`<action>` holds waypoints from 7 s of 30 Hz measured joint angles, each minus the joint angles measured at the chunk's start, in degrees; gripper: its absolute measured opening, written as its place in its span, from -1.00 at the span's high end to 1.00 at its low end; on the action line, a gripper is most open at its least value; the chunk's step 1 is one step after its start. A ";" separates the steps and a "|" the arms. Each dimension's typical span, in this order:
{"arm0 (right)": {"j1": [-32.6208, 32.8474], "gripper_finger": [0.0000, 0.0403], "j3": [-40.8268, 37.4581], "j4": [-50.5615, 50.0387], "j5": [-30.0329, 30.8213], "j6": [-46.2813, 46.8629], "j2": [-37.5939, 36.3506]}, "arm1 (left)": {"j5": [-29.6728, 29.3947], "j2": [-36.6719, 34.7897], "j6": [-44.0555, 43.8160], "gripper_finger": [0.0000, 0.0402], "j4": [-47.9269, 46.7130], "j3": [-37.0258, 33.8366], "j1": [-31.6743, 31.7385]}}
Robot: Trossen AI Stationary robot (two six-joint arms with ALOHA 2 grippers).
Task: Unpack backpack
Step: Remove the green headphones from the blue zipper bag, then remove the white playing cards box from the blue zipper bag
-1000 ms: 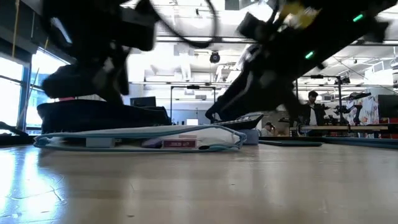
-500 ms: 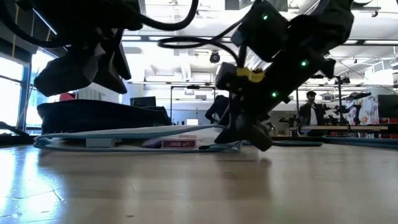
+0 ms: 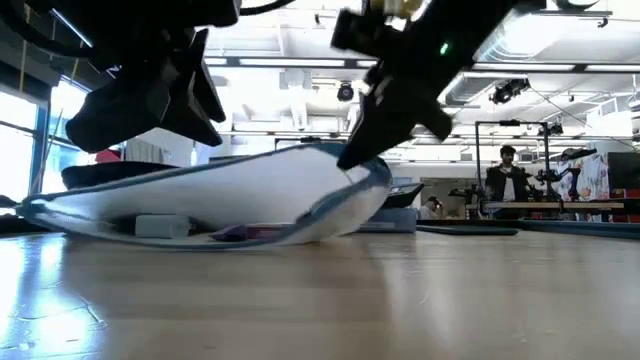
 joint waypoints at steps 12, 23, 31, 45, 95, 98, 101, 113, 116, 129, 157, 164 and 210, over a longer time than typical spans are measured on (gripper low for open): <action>5.96 1.00 3.36 -4.45 -7.44 -0.58 -0.42 | 7.73 0.00 23.85 0.27 24.06 0.00 0.87; 6.76 1.00 3.44 -8.96 -7.01 -0.59 -0.42 | 8.63 0.00 8.49 0.25 9.72 -0.42 5.54; 6.85 1.00 3.15 -11.89 -0.97 -0.13 -0.42 | 20.10 0.07 16.18 0.94 21.62 -6.05 5.36; 4.16 0.90 -0.37 -6.11 7.46 1.71 -1.25 | 20.79 0.07 17.68 1.00 30.68 -0.85 3.97; -2.86 0.34 -19.64 22.71 -6.85 12.04 1.70 | 19.34 0.07 14.43 1.00 30.22 -0.96 5.48; -2.97 0.74 -19.64 22.18 -7.37 12.47 1.19 | 19.39 0.07 14.39 1.00 29.97 -0.96 5.48; -2.48 0.94 -19.80 19.96 -8.42 12.46 -0.28 | 19.00 0.07 13.55 1.00 29.45 -0.96 5.46; 11.88 1.00 -20.02 10.64 -16.08 15.38 -15.64 | 16.63 0.02 10.80 1.00 26.26 -0.94 5.37; 15.11 1.00 -19.86 4.06 -6.97 19.87 -20.73 | 16.61 0.02 10.86 1.00 26.33 -0.94 5.37; -0.38 1.00 -22.88 -37.05 26.19 57.89 -25.99 | 16.55 0.02 10.91 1.00 27.01 -0.92 5.47; -15.93 -0.05 -36.60 -1.98 4.05 27.40 -30.25 | 16.33 0.02 11.98 1.00 27.13 -0.92 5.30; 3.38 -0.04 -36.09 29.21 -10.86 13.93 -27.40 | 16.31 0.02 11.83 1.00 27.49 -0.92 5.26; 0.93 1.00 -5.85 0.38 -6.03 21.91 -3.44 | 13.11 0.02 10.38 1.00 27.29 -0.91 2.51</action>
